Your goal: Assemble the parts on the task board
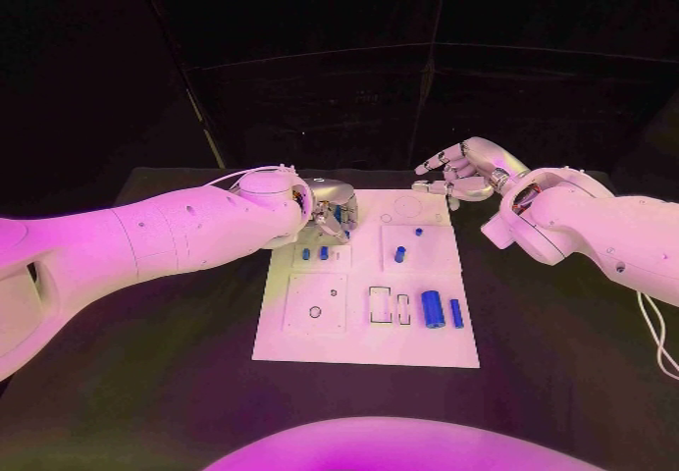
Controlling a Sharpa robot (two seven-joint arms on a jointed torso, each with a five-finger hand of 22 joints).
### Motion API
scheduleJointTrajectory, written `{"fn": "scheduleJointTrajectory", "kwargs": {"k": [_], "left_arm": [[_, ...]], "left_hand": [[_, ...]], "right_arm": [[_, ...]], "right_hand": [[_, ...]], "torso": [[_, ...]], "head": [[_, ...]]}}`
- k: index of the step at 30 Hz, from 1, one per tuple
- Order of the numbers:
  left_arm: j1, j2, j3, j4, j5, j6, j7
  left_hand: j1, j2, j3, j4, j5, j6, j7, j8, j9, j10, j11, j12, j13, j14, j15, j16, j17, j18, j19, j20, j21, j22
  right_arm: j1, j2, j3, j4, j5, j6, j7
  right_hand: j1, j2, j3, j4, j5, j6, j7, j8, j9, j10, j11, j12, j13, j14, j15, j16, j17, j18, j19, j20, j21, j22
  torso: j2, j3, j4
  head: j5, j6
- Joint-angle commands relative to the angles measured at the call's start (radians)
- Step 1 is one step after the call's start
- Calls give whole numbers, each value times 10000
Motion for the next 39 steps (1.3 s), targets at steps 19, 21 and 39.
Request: {"fn": "scheduleJointTrajectory", "kwargs": {"k": [19, 21, 39], "left_arm": [[-74, -124, -48, 67, -100, 425, -296], [-76, -113, -48, 79, -100, 467, -261], [-100, -63, -48, 71, -65, 568, -118]], "left_hand": [[-7, 11, -26, -12, -4, 257, 74, -50, -40, 147, -44, 83, 45, 244, 55, -24, -19, -49, 8, 109, -31, 33], [-12, 53, -7, 6, -4, 340, 61, -47, -41, 299, -79, 134, 62, 248, 30, -13, -14, -52, 23, 99, 13, 83], [-65, 163, 80, 76, -5, 643, 2, -72, -56, 705, -173, 146, 59, 255, -48, 14, -15, -63, 53, 40, 95, 193]], "right_arm": [[17, 18, 8, -8, 29, 64, 70], [17, 18, 8, -7, 29, 64, 70], [17, 28, 8, -12, 29, 68, 67]], "right_hand": [[18, 80, -60, -11, 37, -36, -29, 61, -2, -15, -2, 44, 0, 532, -64, -49, 275, 81, -49, -31, -42, -8], [18, 80, -60, -11, 37, -36, -29, 61, -2, -15, -2, 44, 0, 532, -64, -49, 275, 81, -49, -31, -42, -8], [41, 100, -64, -10, 39, -30, -32, 73, -1, 0, -5, 59, 17, 533, -67, -50, 276, 79, -41, -33, -40, -1]], "torso": [[2, 8, -11], [2, 10, -12], [6, -3, -7]], "head": [[35, -15], [39, -17], [38, -47]]}}
